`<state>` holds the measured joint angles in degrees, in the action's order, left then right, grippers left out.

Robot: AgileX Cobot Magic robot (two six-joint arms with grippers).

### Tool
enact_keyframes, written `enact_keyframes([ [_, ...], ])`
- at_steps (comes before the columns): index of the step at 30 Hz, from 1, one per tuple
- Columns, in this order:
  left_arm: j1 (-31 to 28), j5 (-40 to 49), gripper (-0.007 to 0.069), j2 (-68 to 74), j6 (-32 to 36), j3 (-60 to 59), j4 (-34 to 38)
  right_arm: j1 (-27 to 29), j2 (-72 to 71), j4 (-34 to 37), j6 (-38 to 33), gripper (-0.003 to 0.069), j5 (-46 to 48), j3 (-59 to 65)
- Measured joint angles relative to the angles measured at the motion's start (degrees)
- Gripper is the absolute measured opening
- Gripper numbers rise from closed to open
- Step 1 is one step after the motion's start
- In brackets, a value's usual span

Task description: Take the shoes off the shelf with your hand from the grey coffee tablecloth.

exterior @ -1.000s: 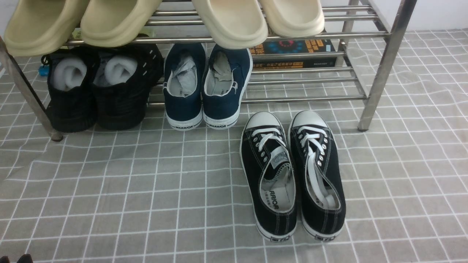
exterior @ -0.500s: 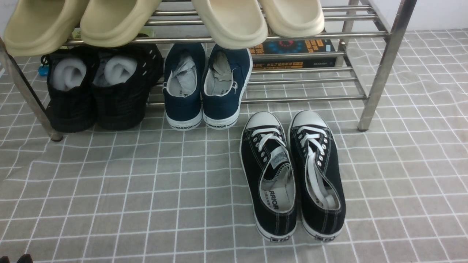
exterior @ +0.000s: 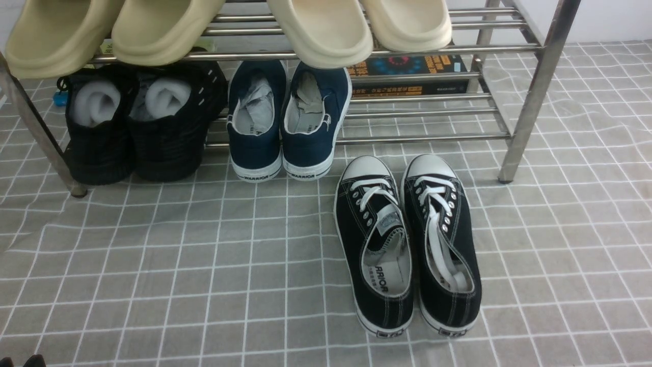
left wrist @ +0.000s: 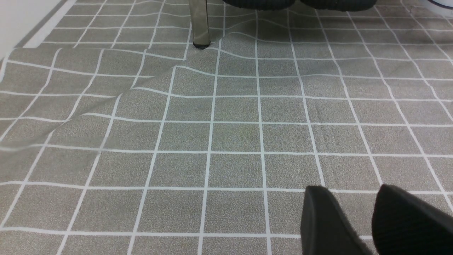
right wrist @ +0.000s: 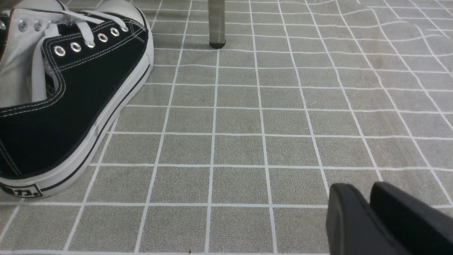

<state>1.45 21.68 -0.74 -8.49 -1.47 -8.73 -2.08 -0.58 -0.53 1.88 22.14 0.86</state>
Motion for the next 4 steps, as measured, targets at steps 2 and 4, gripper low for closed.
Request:
enact_keyframes([
  [2, 0.0, 0.0, 0.0239, 0.0, 0.0, 0.0, 0.0, 0.0, 0.0, 0.0, 0.0, 0.0115, 0.0, 0.0],
  [4, 0.0, 0.0, 0.0239, 0.0, 0.0, 0.0, 0.0, 0.0, 0.0, 0.0, 0.0, 0.0116, 0.0, 0.0],
])
